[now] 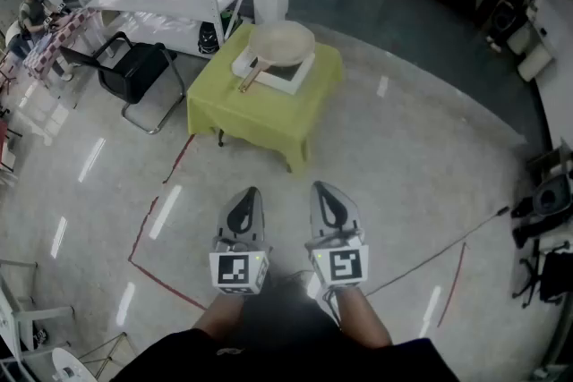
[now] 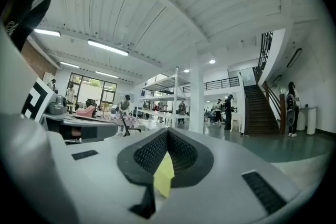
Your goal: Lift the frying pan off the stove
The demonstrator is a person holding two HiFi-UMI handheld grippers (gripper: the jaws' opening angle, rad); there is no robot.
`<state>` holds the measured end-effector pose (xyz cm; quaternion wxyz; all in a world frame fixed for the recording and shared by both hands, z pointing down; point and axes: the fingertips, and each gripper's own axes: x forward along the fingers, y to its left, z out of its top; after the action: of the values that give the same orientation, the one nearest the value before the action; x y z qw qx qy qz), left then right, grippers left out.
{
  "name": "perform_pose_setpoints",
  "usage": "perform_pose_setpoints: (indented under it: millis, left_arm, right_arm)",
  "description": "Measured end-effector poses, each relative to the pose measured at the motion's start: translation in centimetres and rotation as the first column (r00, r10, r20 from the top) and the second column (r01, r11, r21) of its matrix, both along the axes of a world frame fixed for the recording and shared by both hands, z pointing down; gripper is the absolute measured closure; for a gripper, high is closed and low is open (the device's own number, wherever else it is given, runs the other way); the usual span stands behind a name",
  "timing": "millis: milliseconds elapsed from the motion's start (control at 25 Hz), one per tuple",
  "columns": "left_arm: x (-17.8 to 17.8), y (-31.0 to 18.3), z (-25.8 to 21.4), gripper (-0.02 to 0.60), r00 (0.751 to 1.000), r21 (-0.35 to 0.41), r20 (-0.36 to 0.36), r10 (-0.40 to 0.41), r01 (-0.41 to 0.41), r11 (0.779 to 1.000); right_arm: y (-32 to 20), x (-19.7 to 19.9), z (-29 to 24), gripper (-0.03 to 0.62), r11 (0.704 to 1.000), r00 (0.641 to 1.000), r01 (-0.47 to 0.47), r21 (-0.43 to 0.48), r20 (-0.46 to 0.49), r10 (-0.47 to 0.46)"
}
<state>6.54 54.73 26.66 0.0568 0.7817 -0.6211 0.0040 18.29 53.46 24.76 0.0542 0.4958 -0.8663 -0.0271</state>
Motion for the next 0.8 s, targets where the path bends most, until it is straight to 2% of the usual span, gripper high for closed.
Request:
perform_pose_setpoints:
  millis: [120, 480, 640, 800]
  left_arm:
    - [0.3, 0.1, 0.0, 0.538, 1.0, 0.017, 0.023, 0.009, -0.01, 1.0]
    - [3.7, 0.7, -0.1, 0.538, 0.999, 0.015, 0.033, 0.036, -0.036, 0.999]
    - [4.8, 0.9, 1.0, 0.538, 0.998, -0.001, 0.044, 0.052, -0.052, 0.999]
    - [4.3, 0.7, 2.3, 0.538, 0.997, -0.034, 0.049, 0.051, -0.049, 0.998]
  right_arm:
    - [0.3, 0.2, 0.6, 0.58, 1.0, 1.0, -0.011, 0.0, 0.01, 0.011]
    - [1.1, 3.5, 0.4, 0.58, 0.999, 0.999, -0.046, -0.009, 0.021, 0.046]
    - [1.4, 3.9, 1.1, 0.579, 1.0, 0.999, -0.026, -0.01, 0.044, 0.026]
    - [1.0, 3.9, 2.5, 0.579, 0.999, 0.998, -0.019, -0.05, 0.057, 0.022]
